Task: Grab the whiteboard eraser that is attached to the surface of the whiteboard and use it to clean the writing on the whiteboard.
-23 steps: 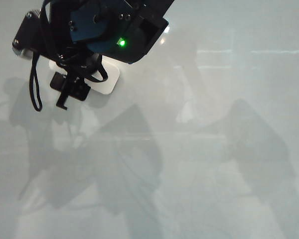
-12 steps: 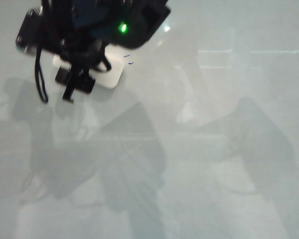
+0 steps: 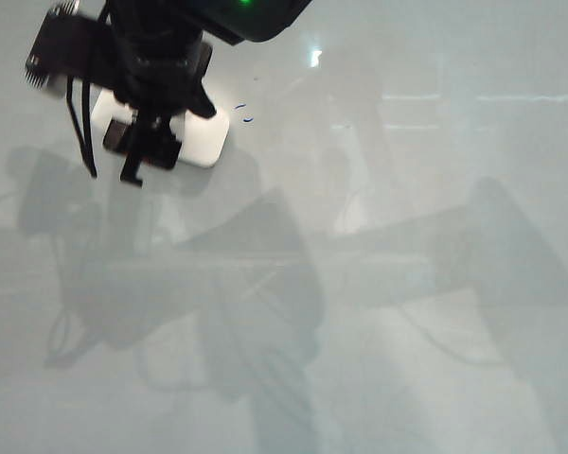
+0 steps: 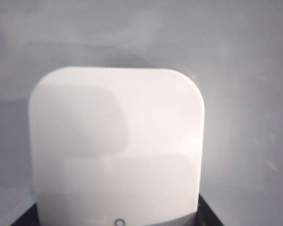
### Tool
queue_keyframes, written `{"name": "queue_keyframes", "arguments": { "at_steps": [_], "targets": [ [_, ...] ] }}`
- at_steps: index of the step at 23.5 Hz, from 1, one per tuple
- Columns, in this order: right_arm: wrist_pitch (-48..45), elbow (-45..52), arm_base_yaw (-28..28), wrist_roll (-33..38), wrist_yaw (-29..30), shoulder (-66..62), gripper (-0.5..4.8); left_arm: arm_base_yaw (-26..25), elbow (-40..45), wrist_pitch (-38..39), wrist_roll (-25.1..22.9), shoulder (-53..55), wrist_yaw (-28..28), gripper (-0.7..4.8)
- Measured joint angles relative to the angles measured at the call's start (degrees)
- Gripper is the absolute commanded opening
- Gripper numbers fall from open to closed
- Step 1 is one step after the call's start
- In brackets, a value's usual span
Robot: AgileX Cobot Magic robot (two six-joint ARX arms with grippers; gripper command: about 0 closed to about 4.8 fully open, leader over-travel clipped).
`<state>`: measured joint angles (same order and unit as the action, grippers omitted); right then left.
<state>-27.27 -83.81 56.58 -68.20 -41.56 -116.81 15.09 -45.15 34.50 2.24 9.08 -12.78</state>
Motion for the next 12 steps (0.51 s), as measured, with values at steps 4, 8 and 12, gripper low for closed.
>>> {"name": "queue_keyframes", "arguments": {
  "at_steps": [4, 8, 12],
  "targets": [
    [3.7, 0.0, 0.8, 0.5, 1.2, -0.3, 1.17, 0.0, 0.0, 0.0, 0.0, 0.0, 0.0, -0.05],
    [4.6, -0.1, 0.4, -0.9, -6.1, 0.0, 1.17, 0.0, 0.0, 0.0, 0.0, 0.0, 0.0, -0.05],
    [7.3, -0.1, -1.2, -1.5, -10.5, 2.4, 1.17, 0.0, 0.0, 0.0, 0.0, 0.0, 0.0, -0.05]
  ]
}}
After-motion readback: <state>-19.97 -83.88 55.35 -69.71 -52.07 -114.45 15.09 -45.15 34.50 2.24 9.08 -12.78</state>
